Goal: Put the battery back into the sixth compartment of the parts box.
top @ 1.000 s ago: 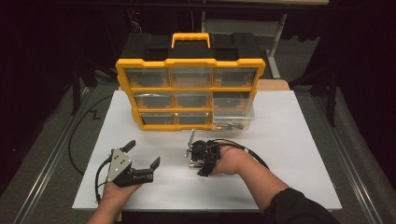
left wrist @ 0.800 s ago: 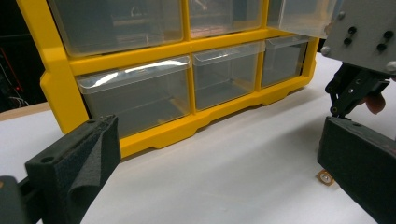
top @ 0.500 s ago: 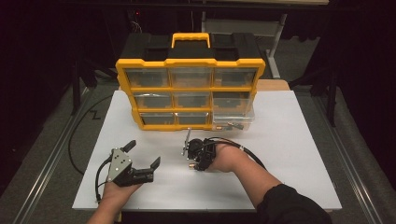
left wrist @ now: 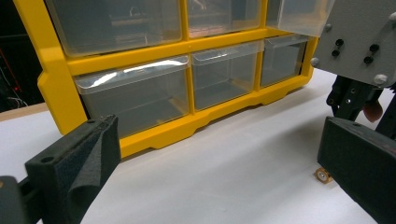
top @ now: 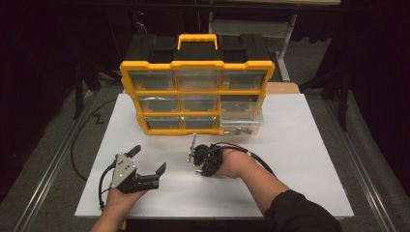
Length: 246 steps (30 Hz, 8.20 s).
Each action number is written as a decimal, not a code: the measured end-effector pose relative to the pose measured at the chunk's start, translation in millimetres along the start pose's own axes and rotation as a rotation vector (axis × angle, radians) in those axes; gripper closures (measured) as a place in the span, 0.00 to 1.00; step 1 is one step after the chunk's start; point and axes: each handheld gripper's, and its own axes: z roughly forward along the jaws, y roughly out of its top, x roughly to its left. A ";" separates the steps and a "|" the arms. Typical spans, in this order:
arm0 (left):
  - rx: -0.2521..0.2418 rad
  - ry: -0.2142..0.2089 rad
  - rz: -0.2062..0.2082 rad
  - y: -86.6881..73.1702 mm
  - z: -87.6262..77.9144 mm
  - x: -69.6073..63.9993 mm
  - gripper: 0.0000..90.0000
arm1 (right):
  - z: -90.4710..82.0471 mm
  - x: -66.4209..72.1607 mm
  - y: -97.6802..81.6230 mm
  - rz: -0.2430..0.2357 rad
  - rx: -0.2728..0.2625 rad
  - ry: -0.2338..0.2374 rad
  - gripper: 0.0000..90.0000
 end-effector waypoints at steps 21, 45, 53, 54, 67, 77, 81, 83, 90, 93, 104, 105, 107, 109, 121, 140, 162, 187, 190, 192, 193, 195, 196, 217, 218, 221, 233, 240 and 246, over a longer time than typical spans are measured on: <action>-0.003 0.004 -0.002 0.2 -0.6 0.0 0.00 | -23.0 9.8 -19.2 0.002 0.014 -0.012 0.87; 0.002 0.005 0.000 -0.2 -0.1 -0.2 0.00 | -33.0 9.4 -59.9 0.049 0.031 -0.022 0.87; 0.003 0.005 0.000 -0.3 -0.1 -0.4 0.00 | -34.9 9.3 -72.8 0.064 0.032 -0.025 0.87; 0.003 0.005 -0.001 -0.3 -0.2 -0.2 0.00 | -34.9 9.1 -74.2 0.067 0.031 -0.024 0.87; 0.002 0.007 -0.003 -0.5 -0.1 0.1 0.00 | -40.8 8.8 -92.6 0.092 0.052 -0.031 0.87; 0.004 0.005 -0.002 -0.7 -0.1 -0.1 0.00 | -48.2 9.0 -104.8 0.108 0.053 -0.036 0.87; 0.005 0.005 -0.003 -0.7 0.2 -0.4 0.00 | -50.6 8.8 -108.4 0.112 0.045 -0.037 0.87; 0.005 0.005 -0.003 -0.7 0.2 -0.3 0.00 | -52.4 9.4 -109.4 0.113 0.048 -0.036 0.87; 0.003 0.004 -0.002 -0.7 0.2 -0.3 0.00 | -56.9 9.3 -111.1 0.112 0.049 -0.038 0.87; 0.004 0.004 -0.002 -0.6 -0.1 -0.1 0.00 | -60.6 9.2 -110.7 0.113 0.052 -0.038 0.87; 0.002 0.005 -0.002 -0.5 -0.4 -0.2 0.00 | -83.4 7.9 -106.1 0.108 0.037 -0.047 0.87; 0.002 0.004 -0.002 -0.5 -0.4 -0.2 0.01 | -85.3 7.6 -105.6 0.107 0.048 -0.046 0.87; 0.001 0.004 -0.004 -0.5 -0.3 -0.5 0.00 | -88.1 7.1 -105.1 0.104 0.049 -0.050 0.87; 0.000 0.004 -0.005 -0.5 -0.4 -0.4 0.00 | -91.6 6.6 -104.6 0.105 0.048 -0.053 0.87; 0.012 -0.005 -0.005 -0.8 0.4 -1.1 0.00 | -108.5 1.6 -103.3 0.113 0.046 -0.053 0.87; 0.001 0.000 -0.004 -0.5 -0.5 -1.1 0.00 | -139.3 -1.1 -95.0 0.103 0.049 -0.086 0.87; 0.003 -0.002 -0.004 -0.6 -0.7 -0.9 0.00 | -163.6 -1.8 -81.7 0.073 0.059 -0.104 0.87; -0.006 -0.002 -0.008 0.0 -1.5 -0.3 0.00 | -199.8 -13.3 -71.1 0.082 0.059 -0.155 0.87; -0.003 -0.005 -0.006 0.1 -0.9 -0.6 0.00 | -202.7 -14.1 -69.7 0.085 0.054 -0.158 0.87; 0.002 -0.006 -0.006 -0.1 -1.1 -0.8 0.00 | -204.0 -14.9 -68.9 0.079 0.062 -0.160 0.87; 0.001 -0.006 -0.005 0.0 -1.2 -1.0 0.00 | -204.1 -15.7 -68.8 0.082 0.057 -0.161 0.87; -0.003 -0.006 -0.005 0.1 -1.4 -1.1 0.00 | -204.4 -16.5 -67.1 0.071 0.063 -0.157 0.87; 0.003 -0.007 0.002 -0.2 -1.1 -1.0 0.00 | -204.5 -16.3 -66.6 0.071 0.065 -0.159 0.87; -0.003 -0.008 -0.013 -0.4 -2.0 0.4 0.00 | -214.4 -33.5 -48.3 0.075 0.058 -0.182 0.87; -0.004 -0.008 -0.014 -0.4 -1.7 0.2 0.00 | -215.4 -34.0 -48.0 0.079 0.057 -0.182 0.87; -0.005 -0.010 -0.014 -0.4 -1.7 -0.2 0.00 | -220.1 -36.3 -47.0 0.080 0.059 -0.190 0.87; -0.002 -0.009 -0.015 -0.6 -1.7 0.0 0.00 | -223.6 -50.7 -49.7 0.120 0.070 -0.196 0.87; -0.001 -0.013 -0.014 -0.6 -1.5 -0.6 0.00 | -223.8 -57.9 -47.4 0.126 0.073 -0.194 0.87; -0.002 -0.010 -0.016 -0.7 -1.9 0.0 0.00 | -220.2 -65.1 -47.4 0.145 0.081 -0.202 0.87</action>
